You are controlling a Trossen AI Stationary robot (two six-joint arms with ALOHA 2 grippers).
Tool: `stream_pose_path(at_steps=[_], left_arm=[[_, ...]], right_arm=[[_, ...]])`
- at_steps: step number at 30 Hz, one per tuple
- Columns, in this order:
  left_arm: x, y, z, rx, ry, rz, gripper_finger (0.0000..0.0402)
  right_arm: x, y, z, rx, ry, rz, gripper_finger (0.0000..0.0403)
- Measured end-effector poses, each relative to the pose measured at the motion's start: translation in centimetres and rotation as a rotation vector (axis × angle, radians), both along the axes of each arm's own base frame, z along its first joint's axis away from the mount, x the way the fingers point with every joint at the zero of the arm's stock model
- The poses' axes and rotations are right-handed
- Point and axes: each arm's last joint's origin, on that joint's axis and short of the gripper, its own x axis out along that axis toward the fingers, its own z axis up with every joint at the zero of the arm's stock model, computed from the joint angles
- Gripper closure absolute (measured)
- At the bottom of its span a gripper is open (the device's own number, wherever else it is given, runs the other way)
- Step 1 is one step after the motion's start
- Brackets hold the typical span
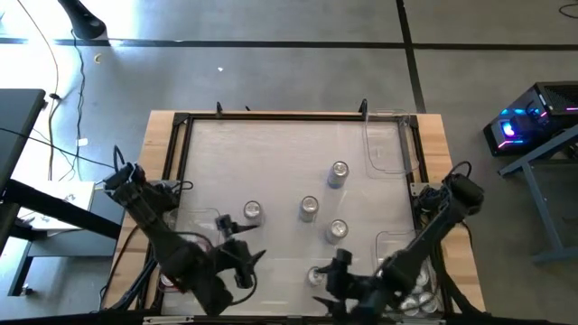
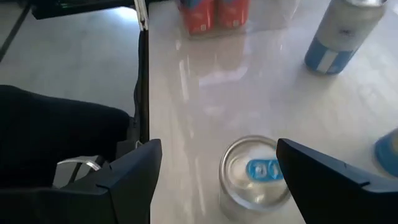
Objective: Sort soda cans
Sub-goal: Put the top blue soda can into the bottom right transparent bin
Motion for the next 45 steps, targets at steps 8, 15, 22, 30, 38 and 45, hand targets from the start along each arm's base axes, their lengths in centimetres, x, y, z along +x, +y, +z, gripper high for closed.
stream_pose_path(at_steps=[8,15,22,30,38,45], left_arm=[[-3.2,-0.6,-0.6,-0.012,-0.042,0.094,0.0087],[-4.5,-1.1,-0.5,-0.012,-0.084,0.095,0.0087],[-4.7,-1.3,-0.5,-0.004,-0.101,0.087,0.0087],[-4.6,-1.3,-0.5,-0.001,-0.103,0.087,0.0087],[-4.6,-1.2,-0.5,0.001,-0.101,0.088,0.0087],[-4.6,-1.2,-0.5,0.003,-0.100,0.087,0.0087]], right_arm=[[2.6,-2.9,-0.5,0.040,0.096,-0.029,0.0089],[3.0,-3.1,-1.4,0.028,0.146,-0.020,0.0089],[3.3,-2.8,-3.6,-0.017,0.214,-0.013,0.0089],[3.8,-2.4,-4.4,-0.022,0.194,-0.025,0.0136],[2.6,-1.7,-1.5,0.029,0.140,0.064,0.0182],[-3.6,-1.3,5.7,0.038,0.027,0.020,0.0182]])
